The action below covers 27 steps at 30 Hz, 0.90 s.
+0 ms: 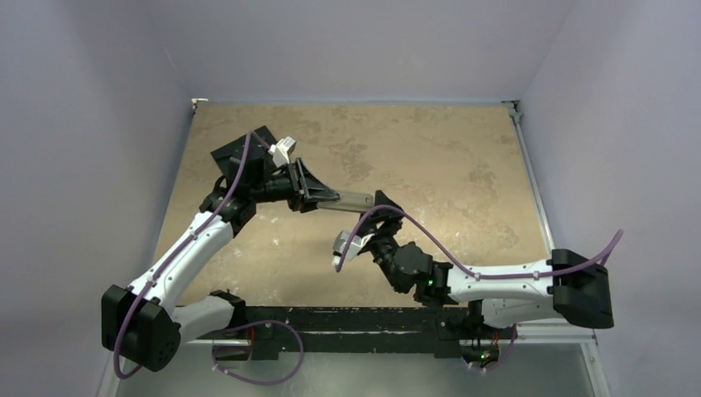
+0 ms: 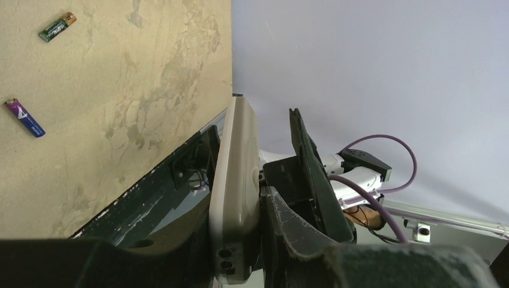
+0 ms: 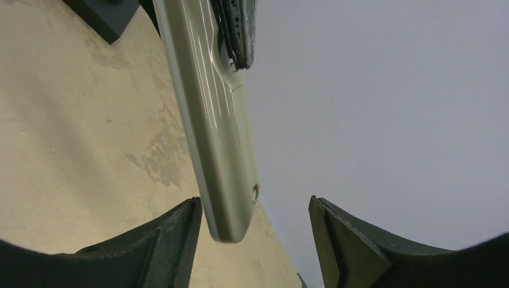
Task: Load the batteries into the remote control
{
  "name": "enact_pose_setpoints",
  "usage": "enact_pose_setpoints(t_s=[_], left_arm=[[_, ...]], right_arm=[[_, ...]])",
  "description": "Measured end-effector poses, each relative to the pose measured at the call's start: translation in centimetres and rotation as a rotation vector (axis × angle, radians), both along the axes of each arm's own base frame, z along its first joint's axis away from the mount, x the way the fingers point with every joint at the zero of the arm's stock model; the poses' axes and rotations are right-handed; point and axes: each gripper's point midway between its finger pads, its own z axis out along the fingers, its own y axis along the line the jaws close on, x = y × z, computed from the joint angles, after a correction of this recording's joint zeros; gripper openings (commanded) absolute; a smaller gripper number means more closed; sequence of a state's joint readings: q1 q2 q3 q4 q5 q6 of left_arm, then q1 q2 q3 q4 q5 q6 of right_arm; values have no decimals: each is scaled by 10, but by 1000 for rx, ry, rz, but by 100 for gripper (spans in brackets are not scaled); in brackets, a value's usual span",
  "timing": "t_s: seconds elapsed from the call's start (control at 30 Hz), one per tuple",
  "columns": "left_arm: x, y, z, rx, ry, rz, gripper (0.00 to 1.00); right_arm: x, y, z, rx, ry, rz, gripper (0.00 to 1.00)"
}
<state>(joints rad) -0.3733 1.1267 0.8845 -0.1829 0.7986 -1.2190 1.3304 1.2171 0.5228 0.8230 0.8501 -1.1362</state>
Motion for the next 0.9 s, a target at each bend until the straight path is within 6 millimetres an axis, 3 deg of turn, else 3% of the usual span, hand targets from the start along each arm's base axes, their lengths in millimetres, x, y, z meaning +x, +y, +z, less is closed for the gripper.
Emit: enact_pose_setpoints(t_s=[0.17,0.47,0.73,0.83,0.9], left_arm=[[2,2,1,3,-38,15,0],[6,8,-5,66,-121,46,0],[10,15,-21,150,-170,58,0],[10,17,-24,173,-187,52,0],[9,19,-26,189,-210,46,0]], right_arm=[[-9,0,-10,73,136,62,80],[-34,7,-28,233,417,173,81],[-54,20,-18,347,631,219,83],[-51,24,-16,383,712,193,82],[-38,25,-16,422,781,148,80]])
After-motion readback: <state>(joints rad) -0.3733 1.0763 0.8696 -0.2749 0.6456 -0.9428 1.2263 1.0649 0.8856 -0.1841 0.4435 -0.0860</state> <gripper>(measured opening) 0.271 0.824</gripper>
